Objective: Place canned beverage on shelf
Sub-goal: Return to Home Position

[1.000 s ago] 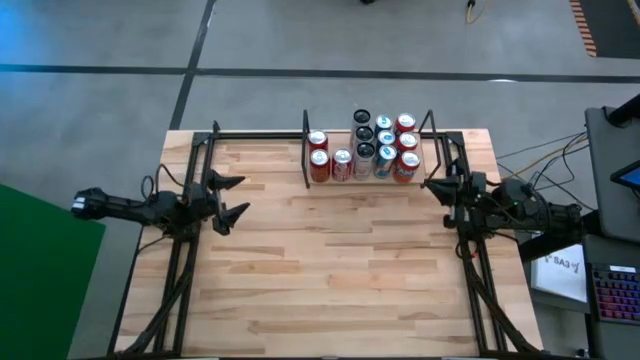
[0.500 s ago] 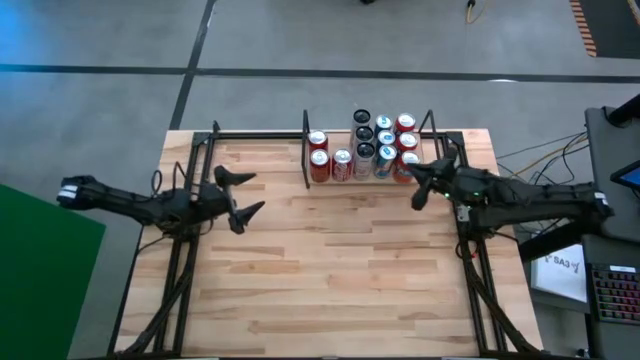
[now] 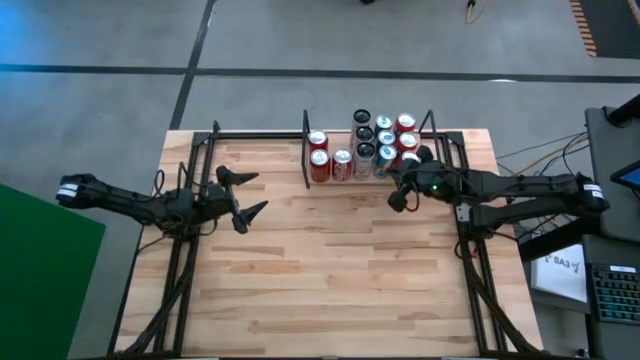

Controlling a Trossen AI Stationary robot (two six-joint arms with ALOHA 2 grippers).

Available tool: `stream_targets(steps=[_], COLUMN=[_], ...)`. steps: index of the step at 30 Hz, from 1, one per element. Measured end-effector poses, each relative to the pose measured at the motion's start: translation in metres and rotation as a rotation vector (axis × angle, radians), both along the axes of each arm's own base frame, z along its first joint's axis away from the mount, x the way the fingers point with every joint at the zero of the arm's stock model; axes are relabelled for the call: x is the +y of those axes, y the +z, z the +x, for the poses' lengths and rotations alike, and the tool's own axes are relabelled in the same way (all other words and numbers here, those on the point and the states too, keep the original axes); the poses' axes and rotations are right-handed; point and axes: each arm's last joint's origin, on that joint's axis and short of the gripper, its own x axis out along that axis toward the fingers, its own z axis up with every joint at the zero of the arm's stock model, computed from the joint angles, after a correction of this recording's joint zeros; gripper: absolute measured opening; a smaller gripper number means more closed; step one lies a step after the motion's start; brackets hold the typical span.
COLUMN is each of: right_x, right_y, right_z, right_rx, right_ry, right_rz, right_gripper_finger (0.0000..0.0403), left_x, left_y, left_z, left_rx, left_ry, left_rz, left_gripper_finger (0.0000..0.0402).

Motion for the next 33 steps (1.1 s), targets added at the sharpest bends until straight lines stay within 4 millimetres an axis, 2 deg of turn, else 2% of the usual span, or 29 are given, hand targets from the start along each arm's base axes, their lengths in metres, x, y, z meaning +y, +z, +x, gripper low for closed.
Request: stream_targets(steps=[5, 12, 33], right_x=[-0.013, -0.026, -0.041], right_y=[-0.004, -0.007, -0.014], right_z=[0.001, -0.005, -0.004], right_rx=[0.024, 0.067, 0.137], right_ry=[0.025, -0.024, -0.069], right_rz=[0.06, 0.051, 0.031], right_gripper_finger=[0.0009, 0.0009, 0.0009], left_x=[0.0, 0.0, 0.0], left_y=[0.0, -0.001, -0.002], left_z=[0.0, 0.001, 0.001], left_rx=[0.003, 0.01, 0.013], left_ry=[0.0, 0.0, -0.002], left_rz=[0.001, 0.001, 0.002], left_gripper_finger=[0.0389, 0.0389, 0.0389])
